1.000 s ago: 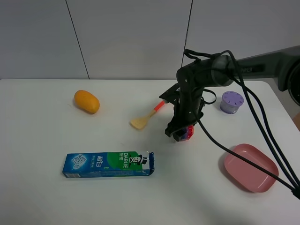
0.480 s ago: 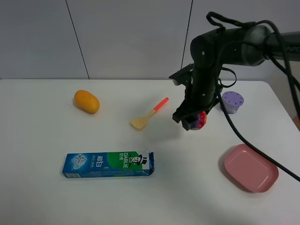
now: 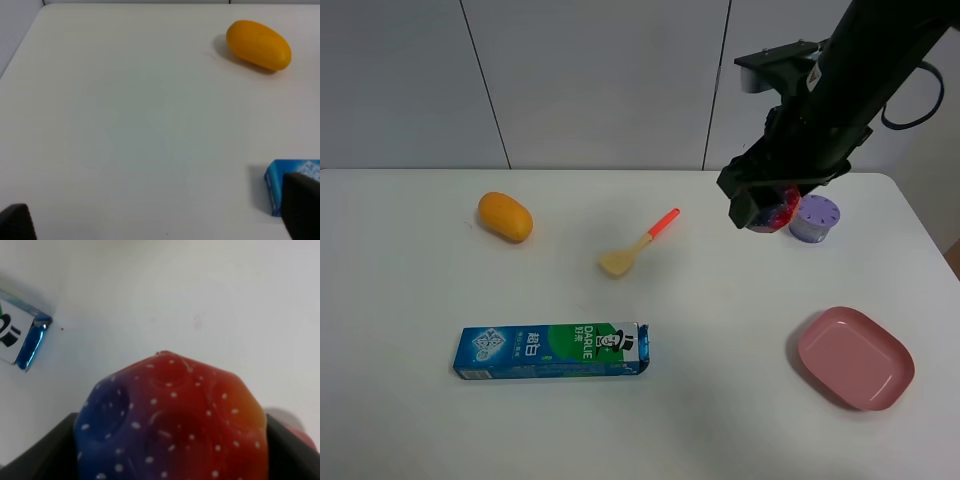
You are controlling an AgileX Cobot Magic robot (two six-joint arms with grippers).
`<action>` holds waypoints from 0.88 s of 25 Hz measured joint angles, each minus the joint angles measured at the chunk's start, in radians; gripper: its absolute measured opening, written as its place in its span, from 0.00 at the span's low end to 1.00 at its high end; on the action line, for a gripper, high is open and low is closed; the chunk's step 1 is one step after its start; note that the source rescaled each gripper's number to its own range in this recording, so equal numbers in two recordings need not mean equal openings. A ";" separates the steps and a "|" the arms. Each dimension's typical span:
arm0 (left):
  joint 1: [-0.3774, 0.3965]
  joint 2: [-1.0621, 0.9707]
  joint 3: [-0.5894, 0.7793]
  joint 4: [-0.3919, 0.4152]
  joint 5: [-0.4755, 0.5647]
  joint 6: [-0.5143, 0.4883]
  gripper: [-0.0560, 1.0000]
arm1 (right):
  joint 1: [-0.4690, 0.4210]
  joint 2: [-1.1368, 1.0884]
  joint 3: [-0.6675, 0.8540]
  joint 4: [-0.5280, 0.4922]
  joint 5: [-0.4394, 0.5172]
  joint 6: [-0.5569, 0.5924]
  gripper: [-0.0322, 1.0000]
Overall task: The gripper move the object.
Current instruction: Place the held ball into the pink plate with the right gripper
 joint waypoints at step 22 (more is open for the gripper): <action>0.000 0.000 0.000 0.000 0.000 0.000 1.00 | -0.155 -0.343 0.630 -0.253 -0.107 0.138 0.03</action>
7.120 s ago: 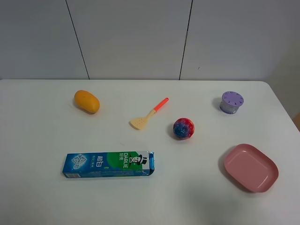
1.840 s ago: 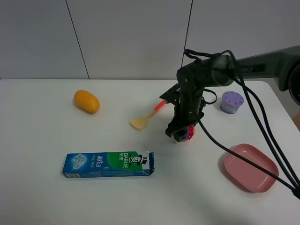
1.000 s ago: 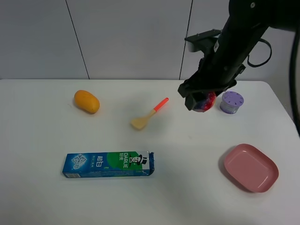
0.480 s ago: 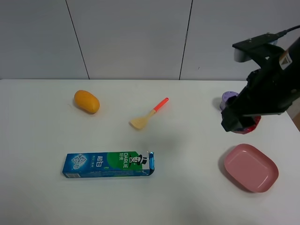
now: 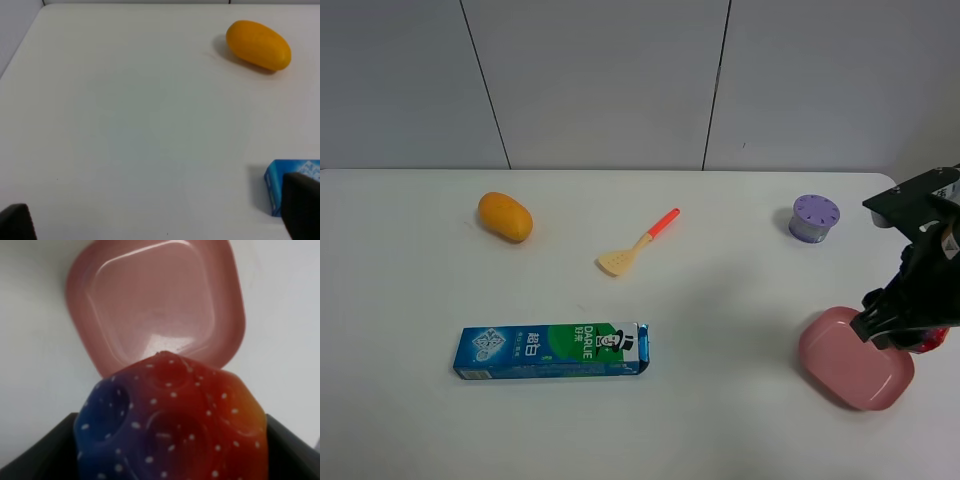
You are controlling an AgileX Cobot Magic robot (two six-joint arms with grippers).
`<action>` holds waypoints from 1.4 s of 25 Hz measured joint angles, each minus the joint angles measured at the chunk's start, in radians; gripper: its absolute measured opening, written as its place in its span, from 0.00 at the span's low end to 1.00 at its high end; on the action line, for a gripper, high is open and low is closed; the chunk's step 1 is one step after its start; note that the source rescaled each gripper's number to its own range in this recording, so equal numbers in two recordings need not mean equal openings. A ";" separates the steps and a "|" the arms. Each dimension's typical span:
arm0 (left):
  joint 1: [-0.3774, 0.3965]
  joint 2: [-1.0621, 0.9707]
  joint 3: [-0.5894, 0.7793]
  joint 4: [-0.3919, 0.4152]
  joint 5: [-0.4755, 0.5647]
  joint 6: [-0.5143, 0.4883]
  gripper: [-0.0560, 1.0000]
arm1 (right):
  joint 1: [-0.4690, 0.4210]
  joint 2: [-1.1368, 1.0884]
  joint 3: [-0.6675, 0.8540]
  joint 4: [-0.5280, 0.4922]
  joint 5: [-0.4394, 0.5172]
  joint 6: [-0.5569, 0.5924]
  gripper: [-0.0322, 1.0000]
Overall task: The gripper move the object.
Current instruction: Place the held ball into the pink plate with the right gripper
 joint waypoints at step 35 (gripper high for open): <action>0.000 0.000 0.000 0.000 0.000 0.000 1.00 | -0.302 0.411 0.122 0.100 -0.541 0.025 0.03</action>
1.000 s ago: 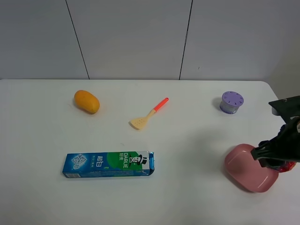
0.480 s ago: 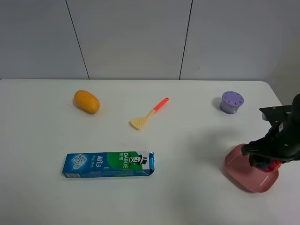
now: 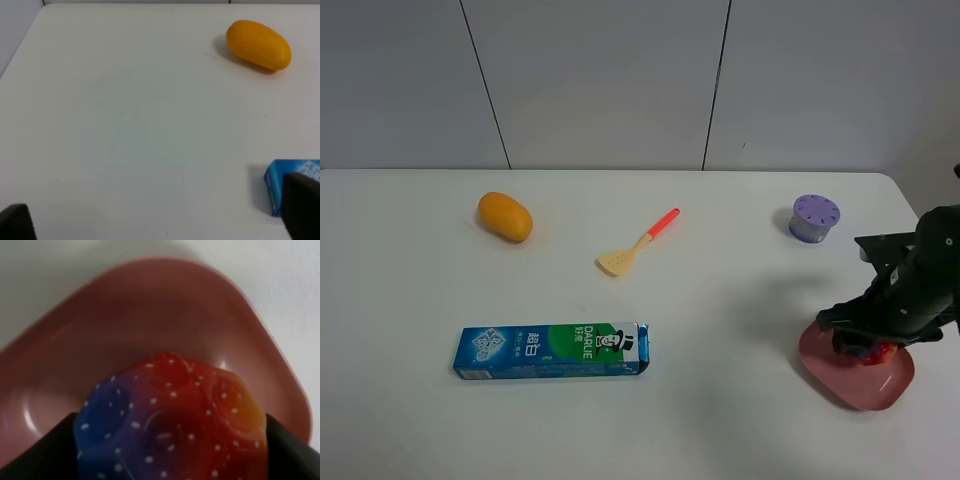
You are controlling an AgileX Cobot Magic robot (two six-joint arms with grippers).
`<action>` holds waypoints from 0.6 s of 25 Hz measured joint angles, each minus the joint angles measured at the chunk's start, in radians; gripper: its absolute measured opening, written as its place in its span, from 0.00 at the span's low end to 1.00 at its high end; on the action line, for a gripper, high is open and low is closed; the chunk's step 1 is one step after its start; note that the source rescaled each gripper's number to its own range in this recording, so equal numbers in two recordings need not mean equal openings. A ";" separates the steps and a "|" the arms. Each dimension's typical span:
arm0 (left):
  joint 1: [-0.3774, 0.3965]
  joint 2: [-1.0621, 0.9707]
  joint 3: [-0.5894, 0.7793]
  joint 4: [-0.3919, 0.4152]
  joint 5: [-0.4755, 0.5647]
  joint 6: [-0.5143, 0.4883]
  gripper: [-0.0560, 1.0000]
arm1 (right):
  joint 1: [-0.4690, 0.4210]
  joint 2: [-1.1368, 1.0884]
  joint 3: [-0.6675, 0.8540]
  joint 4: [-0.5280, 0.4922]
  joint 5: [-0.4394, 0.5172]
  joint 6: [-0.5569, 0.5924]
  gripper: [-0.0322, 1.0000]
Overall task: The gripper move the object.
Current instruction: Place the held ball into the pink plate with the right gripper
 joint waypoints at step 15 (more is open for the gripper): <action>0.000 0.000 0.000 0.000 0.000 0.000 1.00 | 0.000 0.010 0.000 -0.012 -0.033 -0.007 0.08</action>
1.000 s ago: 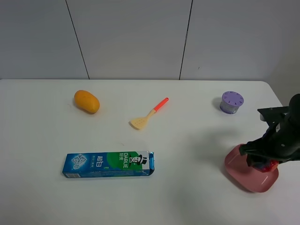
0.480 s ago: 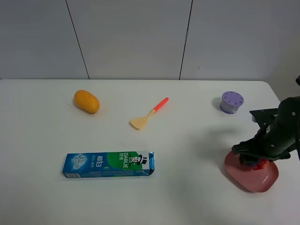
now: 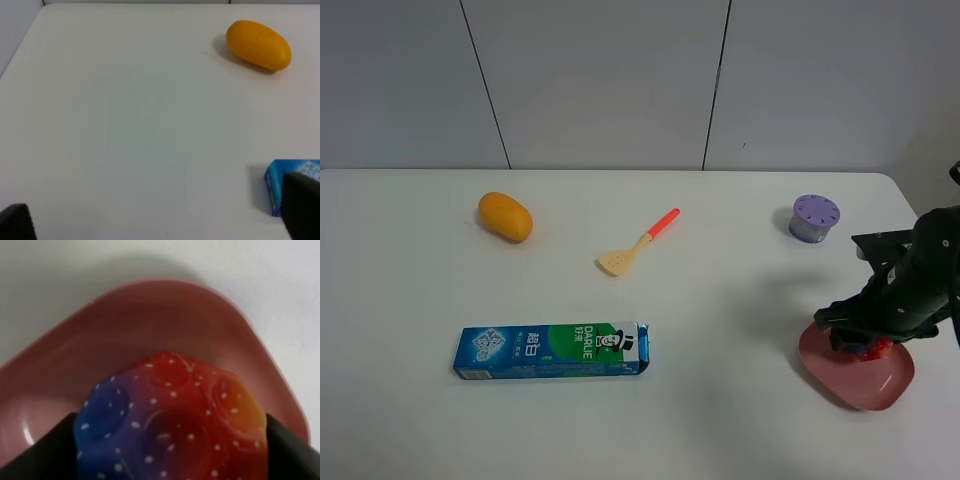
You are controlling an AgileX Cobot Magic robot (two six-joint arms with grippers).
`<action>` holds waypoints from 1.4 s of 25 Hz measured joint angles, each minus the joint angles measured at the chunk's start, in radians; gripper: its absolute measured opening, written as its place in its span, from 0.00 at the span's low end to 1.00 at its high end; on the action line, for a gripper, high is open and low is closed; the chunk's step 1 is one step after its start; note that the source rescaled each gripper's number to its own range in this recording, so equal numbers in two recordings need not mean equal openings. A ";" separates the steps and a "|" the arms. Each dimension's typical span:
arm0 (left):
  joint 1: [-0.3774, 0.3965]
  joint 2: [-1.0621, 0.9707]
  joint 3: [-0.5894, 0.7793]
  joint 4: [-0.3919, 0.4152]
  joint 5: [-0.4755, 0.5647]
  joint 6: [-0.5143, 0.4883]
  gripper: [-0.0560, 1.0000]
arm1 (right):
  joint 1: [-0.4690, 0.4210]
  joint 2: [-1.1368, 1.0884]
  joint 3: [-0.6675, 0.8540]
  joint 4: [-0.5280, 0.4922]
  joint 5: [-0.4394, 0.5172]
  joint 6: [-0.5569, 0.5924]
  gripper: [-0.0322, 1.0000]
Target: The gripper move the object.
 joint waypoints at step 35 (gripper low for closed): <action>0.000 0.000 0.000 0.000 0.000 0.000 1.00 | -0.002 -0.214 -0.531 0.042 0.663 -0.065 0.99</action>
